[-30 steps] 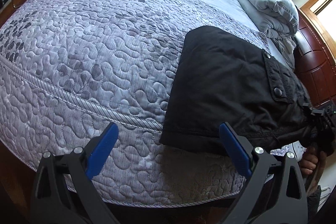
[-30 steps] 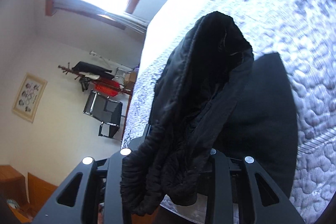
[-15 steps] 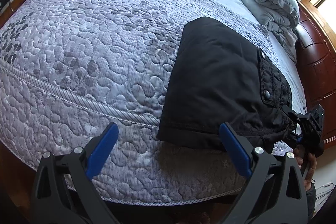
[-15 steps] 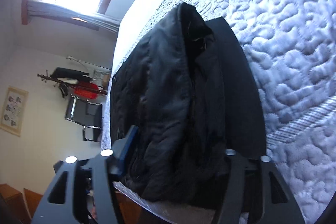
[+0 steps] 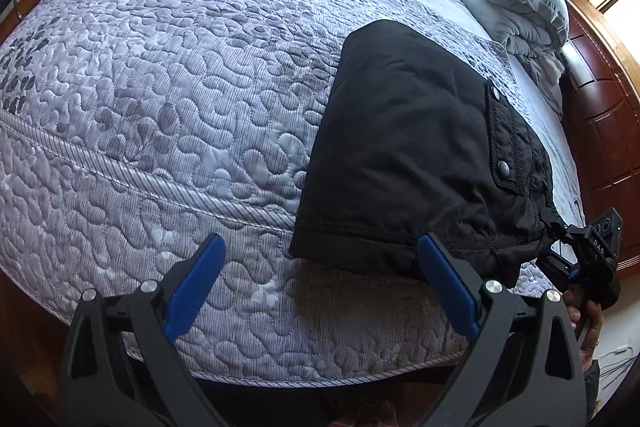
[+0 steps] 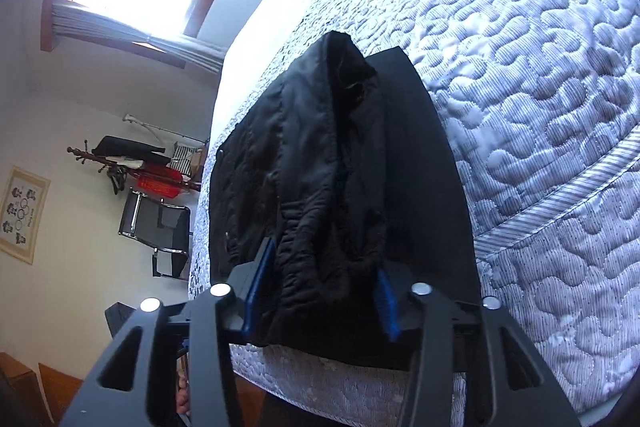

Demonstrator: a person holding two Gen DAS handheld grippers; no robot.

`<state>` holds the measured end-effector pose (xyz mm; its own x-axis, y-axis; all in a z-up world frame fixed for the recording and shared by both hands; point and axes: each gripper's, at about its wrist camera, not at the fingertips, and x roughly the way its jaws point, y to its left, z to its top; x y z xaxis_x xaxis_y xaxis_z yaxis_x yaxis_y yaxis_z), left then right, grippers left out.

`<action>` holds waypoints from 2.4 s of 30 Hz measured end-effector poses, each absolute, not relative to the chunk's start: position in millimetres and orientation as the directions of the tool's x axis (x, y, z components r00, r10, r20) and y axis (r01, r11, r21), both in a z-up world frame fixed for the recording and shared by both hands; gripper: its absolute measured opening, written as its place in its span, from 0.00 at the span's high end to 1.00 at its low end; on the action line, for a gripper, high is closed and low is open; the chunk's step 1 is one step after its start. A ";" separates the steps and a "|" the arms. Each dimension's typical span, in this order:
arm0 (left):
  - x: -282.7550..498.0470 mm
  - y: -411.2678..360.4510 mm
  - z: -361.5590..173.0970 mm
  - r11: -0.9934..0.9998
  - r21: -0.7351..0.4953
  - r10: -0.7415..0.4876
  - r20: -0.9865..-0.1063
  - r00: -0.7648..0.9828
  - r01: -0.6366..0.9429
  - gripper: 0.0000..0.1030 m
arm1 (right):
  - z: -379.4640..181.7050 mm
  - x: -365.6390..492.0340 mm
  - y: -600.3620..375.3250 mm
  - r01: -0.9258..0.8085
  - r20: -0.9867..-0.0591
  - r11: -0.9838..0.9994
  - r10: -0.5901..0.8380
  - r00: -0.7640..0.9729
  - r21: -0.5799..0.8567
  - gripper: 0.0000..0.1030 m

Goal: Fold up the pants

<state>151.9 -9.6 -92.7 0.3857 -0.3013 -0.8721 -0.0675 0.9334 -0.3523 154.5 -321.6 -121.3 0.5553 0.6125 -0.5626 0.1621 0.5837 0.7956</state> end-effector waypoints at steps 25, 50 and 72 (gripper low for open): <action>155.7 -13.5 -93.6 0.930 -0.362 -0.312 -0.872 0.376 -0.068 0.06 | -126.1 133.7 -340.3 0.162 -0.584 0.610 0.596 0.551 0.775 0.65; 157.6 -23.6 -98.9 0.938 -0.346 -0.314 -0.885 0.343 -0.033 0.06 | -133.3 100.6 -340.8 0.193 -0.637 0.655 0.552 0.538 0.730 0.67; 187.2 -15.2 -71.1 0.913 -0.405 -0.393 -0.844 0.364 0.049 0.06 | -97.7 85.0 -376.3 0.164 -0.604 0.662 0.516 0.608 0.731 0.33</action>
<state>187.2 -15.2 -71.1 0.3638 -0.3935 -0.8443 0.0489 0.9132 -0.4045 85.0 -376.3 -97.7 0.6077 0.5158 -0.6038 0.1642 0.6623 0.7310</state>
